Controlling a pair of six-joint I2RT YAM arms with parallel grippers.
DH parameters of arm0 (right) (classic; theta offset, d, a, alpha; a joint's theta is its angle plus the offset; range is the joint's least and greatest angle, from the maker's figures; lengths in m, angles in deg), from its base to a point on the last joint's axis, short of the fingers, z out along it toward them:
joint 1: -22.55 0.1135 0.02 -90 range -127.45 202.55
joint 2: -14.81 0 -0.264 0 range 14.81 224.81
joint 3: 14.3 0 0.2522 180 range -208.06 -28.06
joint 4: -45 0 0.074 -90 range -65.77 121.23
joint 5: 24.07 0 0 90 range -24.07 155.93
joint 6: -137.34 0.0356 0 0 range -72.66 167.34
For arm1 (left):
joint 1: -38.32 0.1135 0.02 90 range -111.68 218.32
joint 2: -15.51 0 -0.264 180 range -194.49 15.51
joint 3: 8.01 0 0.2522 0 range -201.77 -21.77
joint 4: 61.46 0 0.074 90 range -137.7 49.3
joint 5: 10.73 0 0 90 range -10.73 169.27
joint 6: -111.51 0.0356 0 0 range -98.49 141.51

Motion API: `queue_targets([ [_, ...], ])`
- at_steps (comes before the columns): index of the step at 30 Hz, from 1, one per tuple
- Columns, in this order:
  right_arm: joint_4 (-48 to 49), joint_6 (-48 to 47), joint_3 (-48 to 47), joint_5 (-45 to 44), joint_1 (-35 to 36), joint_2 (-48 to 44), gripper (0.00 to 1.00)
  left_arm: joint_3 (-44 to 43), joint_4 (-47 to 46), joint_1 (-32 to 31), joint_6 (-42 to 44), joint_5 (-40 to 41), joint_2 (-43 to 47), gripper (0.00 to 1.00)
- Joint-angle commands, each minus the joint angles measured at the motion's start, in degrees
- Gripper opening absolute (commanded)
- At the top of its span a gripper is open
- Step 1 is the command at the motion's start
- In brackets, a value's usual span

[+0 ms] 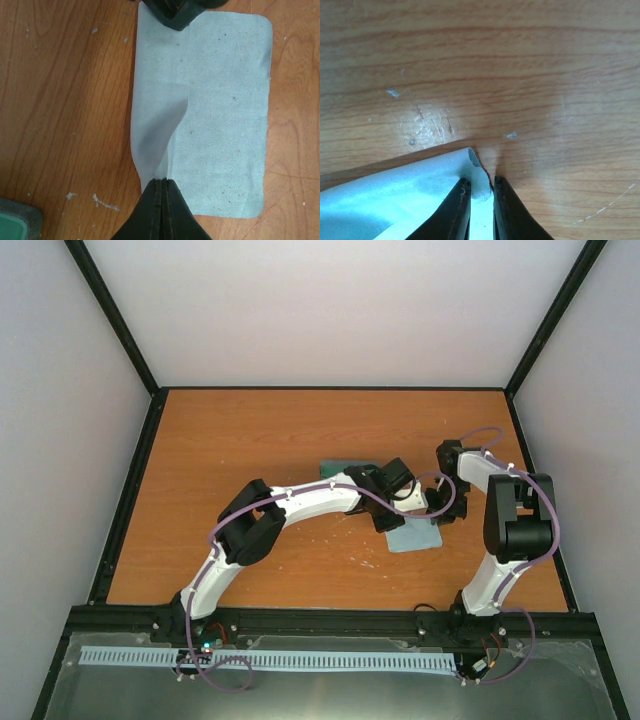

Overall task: Organize the sunglasses
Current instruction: Fold the glasses cleaning cloth at the center of the board.

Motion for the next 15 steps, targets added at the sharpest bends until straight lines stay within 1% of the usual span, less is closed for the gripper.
queue_targets([
  [1, 0.99, -0.14, 0.79, -0.39, 0.98, 1.71, 0.11, -0.54, -0.87, 0.03, -0.46, -0.08, 1.93, 0.01],
  [5, 1.06, -0.05, 0.86, -0.6, 1.29, 1.91, 0.03, -0.47, -0.92, 0.04, -0.38, 0.01, 1.95, 0.01],
  [15, -0.64, 0.46, -1.19, -1.18, 1.35, -0.32, 0.03, -0.41, -0.84, 0.03, -0.41, 0.18, 1.99, 0.01],
])
